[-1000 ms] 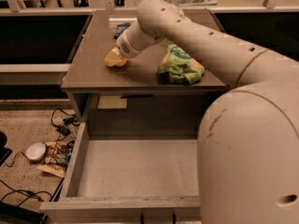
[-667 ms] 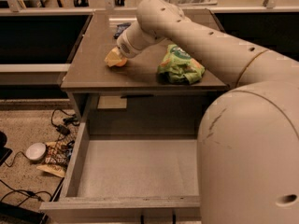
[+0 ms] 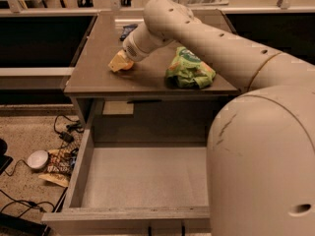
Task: Pick orange from top drawer and place on counter
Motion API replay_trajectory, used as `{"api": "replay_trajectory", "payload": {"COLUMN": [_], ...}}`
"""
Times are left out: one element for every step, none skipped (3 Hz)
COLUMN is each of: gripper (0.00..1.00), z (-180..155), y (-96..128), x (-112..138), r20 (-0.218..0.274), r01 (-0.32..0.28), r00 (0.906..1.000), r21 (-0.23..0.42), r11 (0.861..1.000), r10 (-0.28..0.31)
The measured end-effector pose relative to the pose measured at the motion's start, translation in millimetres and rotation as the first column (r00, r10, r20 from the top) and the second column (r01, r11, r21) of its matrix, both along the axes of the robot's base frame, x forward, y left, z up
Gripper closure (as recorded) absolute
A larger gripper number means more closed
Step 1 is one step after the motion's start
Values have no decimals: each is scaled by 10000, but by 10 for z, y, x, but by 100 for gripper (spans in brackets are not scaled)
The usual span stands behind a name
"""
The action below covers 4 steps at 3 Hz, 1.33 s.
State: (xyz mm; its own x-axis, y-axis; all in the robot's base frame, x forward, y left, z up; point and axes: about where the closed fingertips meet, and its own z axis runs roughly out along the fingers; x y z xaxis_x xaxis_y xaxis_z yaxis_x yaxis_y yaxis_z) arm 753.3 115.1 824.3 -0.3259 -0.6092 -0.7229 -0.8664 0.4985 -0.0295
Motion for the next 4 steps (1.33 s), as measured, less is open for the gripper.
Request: {"api": "replay_trajectory", "payload": {"gripper": [0,0,0,0], "z": [-19,-19,11,538], "y": [17,18,23,-44], "x": [-4,-4,-8,-78], "r20": [-27,-28,15,465], "r01": [-26,-27,-37,-348], "r00": [10000,10000,10000,9984], "r21": [-7,-6,220,745], "r11": [10000,10000,9998,9966], "r10": [26,27,37,314]}}
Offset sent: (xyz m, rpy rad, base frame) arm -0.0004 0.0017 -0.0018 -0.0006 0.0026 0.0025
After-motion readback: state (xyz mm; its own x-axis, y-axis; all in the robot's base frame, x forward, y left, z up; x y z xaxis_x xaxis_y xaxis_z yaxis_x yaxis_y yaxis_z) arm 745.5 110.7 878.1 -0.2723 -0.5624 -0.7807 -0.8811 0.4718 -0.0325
